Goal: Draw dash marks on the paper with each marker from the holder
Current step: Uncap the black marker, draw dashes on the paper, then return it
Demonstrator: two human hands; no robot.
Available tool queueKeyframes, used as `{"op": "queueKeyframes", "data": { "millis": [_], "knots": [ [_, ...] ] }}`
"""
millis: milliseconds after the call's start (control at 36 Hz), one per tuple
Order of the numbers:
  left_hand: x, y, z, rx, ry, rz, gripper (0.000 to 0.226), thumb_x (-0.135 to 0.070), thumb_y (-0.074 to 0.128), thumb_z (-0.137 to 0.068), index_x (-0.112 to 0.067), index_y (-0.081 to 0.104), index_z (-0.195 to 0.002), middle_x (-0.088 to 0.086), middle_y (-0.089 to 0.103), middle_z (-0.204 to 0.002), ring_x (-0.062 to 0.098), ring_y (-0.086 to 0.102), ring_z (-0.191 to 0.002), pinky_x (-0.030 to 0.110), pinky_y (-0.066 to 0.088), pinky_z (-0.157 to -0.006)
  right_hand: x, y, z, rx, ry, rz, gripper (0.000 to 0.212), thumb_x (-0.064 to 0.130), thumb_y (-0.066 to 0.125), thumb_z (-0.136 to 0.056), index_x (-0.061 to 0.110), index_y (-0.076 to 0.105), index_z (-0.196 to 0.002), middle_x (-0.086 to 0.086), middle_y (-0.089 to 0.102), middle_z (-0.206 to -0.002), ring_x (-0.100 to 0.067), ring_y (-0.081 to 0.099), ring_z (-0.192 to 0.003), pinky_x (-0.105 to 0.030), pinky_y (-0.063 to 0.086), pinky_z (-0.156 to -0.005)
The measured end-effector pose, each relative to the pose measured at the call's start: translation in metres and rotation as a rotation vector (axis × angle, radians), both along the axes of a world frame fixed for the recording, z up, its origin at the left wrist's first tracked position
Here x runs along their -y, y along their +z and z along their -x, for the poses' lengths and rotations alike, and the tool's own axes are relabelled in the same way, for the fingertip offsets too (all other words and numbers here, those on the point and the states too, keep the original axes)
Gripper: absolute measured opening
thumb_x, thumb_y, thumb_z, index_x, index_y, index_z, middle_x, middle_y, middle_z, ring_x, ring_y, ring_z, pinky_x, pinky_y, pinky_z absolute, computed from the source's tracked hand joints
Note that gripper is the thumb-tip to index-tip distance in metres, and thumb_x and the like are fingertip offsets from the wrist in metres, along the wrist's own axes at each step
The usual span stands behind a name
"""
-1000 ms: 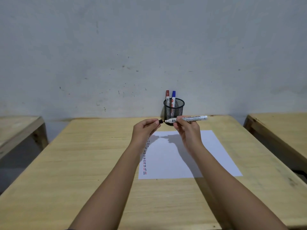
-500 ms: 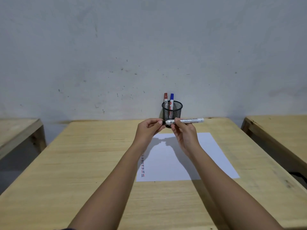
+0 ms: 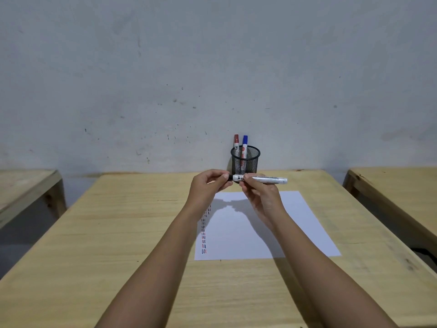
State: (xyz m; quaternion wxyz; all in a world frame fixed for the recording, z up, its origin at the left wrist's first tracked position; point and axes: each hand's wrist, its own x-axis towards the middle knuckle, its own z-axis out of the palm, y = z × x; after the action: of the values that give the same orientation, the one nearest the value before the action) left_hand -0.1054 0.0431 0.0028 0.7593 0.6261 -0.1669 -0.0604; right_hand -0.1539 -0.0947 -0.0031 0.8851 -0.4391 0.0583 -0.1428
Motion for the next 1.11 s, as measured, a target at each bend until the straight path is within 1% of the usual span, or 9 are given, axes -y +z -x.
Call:
{"op": "queueKeyframes", "data": {
  "millis": [194,278,472,583,639,750,861,972,1111],
  "knots": [
    [-0.011,0.014,-0.003,-0.067,0.002,0.117,0.009,0.002,0.062,-0.083,-0.002,0.067,-0.089,0.006,0.073,-0.077,0.014,0.072,-0.072,0.015,0.056,-0.073,0.021,0.005,0.002,0.027,0.002,-0.079,0.009,-0.005,0.059,-0.083,0.001,0.065,-0.086,-0.003,0.071,-0.074,-0.010,0.069,-0.071,-0.015,0.056,-0.073],
    [-0.015,0.020,-0.004,-0.055,0.018,0.114,0.009,0.002,0.063,-0.083,0.000,0.067,-0.091,0.010,0.071,-0.080,0.013,0.072,-0.071,0.015,0.056,-0.072,0.030,0.008,0.007,0.013,0.090,0.114,0.012,-0.005,0.061,-0.081,0.000,0.067,-0.090,-0.004,0.073,-0.075,-0.012,0.070,-0.073,-0.017,0.057,-0.077],
    [-0.012,0.034,-0.008,0.044,0.080,0.008,0.012,0.002,0.066,-0.080,0.002,0.067,-0.092,0.014,0.067,-0.082,0.016,0.068,-0.073,0.016,0.056,-0.072,0.033,0.011,0.007,-0.061,0.123,0.788,0.020,-0.003,0.071,-0.074,0.015,0.071,-0.083,-0.003,0.068,-0.074,-0.015,0.058,-0.064,-0.022,0.043,-0.056],
    [-0.004,0.043,-0.008,0.154,0.088,-0.126,0.010,-0.005,0.070,-0.079,-0.006,0.071,-0.089,0.010,0.068,-0.080,0.018,0.067,-0.076,0.023,0.056,-0.078,0.021,0.018,0.003,-0.060,0.110,0.986,0.026,-0.002,0.069,-0.074,0.017,0.065,-0.091,-0.001,0.061,-0.082,-0.017,0.062,-0.071,-0.018,0.050,-0.067],
    [-0.001,0.047,-0.007,0.216,0.095,-0.205,0.008,-0.010,0.071,-0.079,-0.017,0.072,-0.083,0.006,0.070,-0.078,0.018,0.068,-0.078,0.030,0.056,-0.085,0.016,0.017,0.001,-0.028,0.107,1.053,0.025,0.003,0.069,-0.076,0.025,0.064,-0.086,-0.005,0.063,-0.084,-0.025,0.067,-0.075,-0.031,0.053,-0.076],
    [0.004,0.054,-0.006,0.298,0.093,-0.307,0.012,-0.011,0.071,-0.079,-0.022,0.072,-0.082,0.001,0.071,-0.077,0.019,0.069,-0.081,0.034,0.054,-0.087,0.010,0.015,-0.002,0.010,0.095,1.118,0.015,0.011,0.068,-0.080,0.022,0.061,-0.086,-0.012,0.065,-0.089,-0.032,0.070,-0.081,-0.047,0.053,-0.083],
    [0.007,0.053,-0.007,0.325,0.073,-0.344,0.012,-0.011,0.071,-0.079,-0.022,0.072,-0.085,-0.001,0.071,-0.076,0.016,0.067,-0.077,0.037,0.055,-0.088,0.008,0.013,-0.005,0.021,0.079,1.143,0.015,0.013,0.068,-0.081,0.023,0.057,-0.081,-0.004,0.060,-0.082,-0.034,0.068,-0.083,-0.047,0.053,-0.081],
    [0.010,0.049,-0.013,0.323,0.048,-0.347,0.014,-0.012,0.068,-0.081,-0.016,0.073,-0.094,0.009,0.073,-0.087,0.025,0.070,-0.089,0.041,0.054,-0.092,0.013,0.012,-0.008,0.009,0.063,1.177,0.010,0.014,0.068,-0.080,0.014,0.059,-0.085,-0.004,0.059,-0.080,-0.039,0.064,-0.085,-0.048,0.053,-0.081],
    [0.017,0.046,-0.030,0.300,0.061,-0.337,0.012,-0.024,0.059,-0.089,-0.032,0.068,-0.085,-0.004,0.070,-0.086,0.017,0.065,-0.089,0.041,0.050,-0.096,0.033,0.024,-0.022,-0.003,-0.047,1.159,0.009,0.009,0.067,-0.079,0.011,0.060,-0.084,0.002,0.054,-0.069,-0.020,0.056,-0.068,-0.047,0.054,-0.078]
  ]
}}
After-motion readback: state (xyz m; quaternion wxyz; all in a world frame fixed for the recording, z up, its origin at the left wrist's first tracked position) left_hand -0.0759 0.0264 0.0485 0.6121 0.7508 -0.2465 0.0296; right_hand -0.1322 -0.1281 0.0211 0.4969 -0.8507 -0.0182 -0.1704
